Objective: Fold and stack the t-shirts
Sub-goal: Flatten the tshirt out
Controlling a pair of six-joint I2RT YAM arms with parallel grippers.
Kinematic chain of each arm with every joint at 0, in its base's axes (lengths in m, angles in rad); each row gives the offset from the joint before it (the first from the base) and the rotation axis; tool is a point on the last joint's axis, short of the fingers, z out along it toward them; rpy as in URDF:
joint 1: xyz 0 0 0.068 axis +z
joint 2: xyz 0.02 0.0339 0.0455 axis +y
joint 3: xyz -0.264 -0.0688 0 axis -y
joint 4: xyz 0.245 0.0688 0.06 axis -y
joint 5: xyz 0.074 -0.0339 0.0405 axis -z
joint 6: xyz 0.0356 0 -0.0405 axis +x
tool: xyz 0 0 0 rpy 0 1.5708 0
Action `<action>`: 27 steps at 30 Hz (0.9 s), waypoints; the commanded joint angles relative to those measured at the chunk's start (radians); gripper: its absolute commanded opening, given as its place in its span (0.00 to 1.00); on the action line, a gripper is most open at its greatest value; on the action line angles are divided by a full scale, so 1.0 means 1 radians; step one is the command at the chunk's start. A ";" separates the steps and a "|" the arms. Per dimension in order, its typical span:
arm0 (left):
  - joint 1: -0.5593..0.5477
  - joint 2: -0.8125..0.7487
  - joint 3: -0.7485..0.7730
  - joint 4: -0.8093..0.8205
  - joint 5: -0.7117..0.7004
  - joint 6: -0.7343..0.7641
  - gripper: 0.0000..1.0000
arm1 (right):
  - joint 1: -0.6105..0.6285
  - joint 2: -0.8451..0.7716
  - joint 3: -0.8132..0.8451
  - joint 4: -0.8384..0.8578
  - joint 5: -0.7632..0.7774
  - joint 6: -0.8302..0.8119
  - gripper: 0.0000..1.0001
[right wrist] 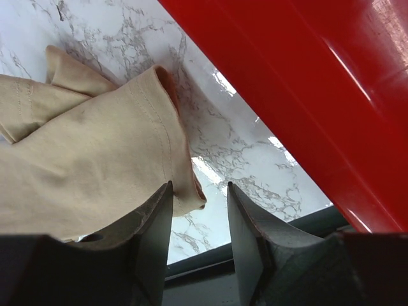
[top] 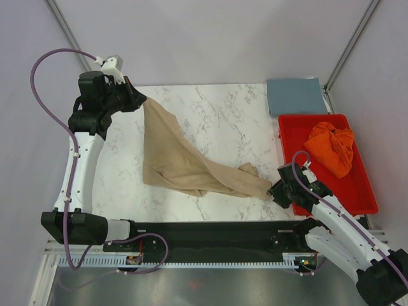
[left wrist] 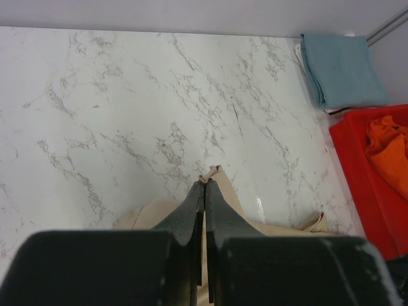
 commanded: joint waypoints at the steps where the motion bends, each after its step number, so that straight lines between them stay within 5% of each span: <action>1: 0.002 -0.007 -0.004 0.024 0.026 -0.026 0.02 | 0.005 -0.018 -0.022 0.060 0.007 0.042 0.47; 10: 0.002 -0.010 -0.004 0.027 0.022 -0.023 0.02 | 0.007 -0.018 -0.034 0.100 0.035 0.048 0.37; 20: 0.002 -0.010 -0.010 0.027 0.019 -0.021 0.02 | 0.007 -0.035 -0.022 0.118 0.071 0.039 0.01; 27: 0.002 -0.007 0.001 0.027 0.008 -0.015 0.02 | 0.005 -0.034 0.081 0.133 0.167 -0.056 0.00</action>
